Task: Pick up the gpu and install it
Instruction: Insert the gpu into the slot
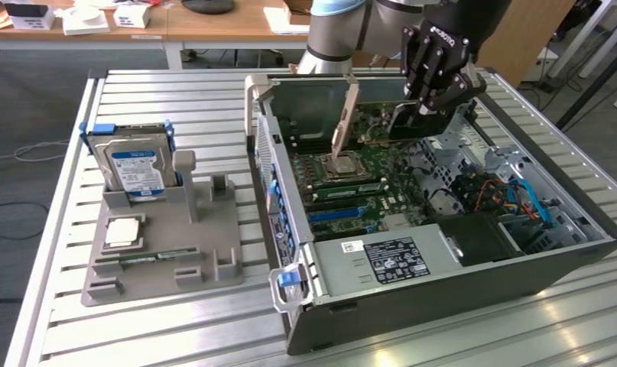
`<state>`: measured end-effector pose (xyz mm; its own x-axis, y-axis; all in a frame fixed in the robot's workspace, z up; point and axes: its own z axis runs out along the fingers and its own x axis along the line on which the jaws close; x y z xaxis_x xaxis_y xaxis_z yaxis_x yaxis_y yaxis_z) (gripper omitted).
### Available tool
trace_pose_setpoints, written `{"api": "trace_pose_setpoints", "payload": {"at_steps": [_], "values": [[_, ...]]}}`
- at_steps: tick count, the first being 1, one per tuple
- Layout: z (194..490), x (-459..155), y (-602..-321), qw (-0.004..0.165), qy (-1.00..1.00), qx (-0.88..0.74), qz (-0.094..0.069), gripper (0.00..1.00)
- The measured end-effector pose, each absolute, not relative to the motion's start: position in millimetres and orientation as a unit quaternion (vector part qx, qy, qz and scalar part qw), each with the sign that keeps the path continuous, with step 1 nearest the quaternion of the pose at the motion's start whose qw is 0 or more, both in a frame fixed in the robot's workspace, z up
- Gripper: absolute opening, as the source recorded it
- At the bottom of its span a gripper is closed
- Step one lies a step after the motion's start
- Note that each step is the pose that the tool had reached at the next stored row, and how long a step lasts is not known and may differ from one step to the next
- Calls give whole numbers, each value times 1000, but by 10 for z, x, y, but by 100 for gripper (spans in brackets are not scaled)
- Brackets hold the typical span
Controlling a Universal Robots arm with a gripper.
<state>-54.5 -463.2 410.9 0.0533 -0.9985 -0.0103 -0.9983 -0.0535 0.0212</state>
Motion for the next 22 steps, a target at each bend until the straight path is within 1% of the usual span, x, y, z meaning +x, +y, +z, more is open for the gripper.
{"api": "trace_pose_setpoints", "payload": {"at_steps": [22], "values": [[4044,-544,-4632,0,-702,712,-14,27]]}}
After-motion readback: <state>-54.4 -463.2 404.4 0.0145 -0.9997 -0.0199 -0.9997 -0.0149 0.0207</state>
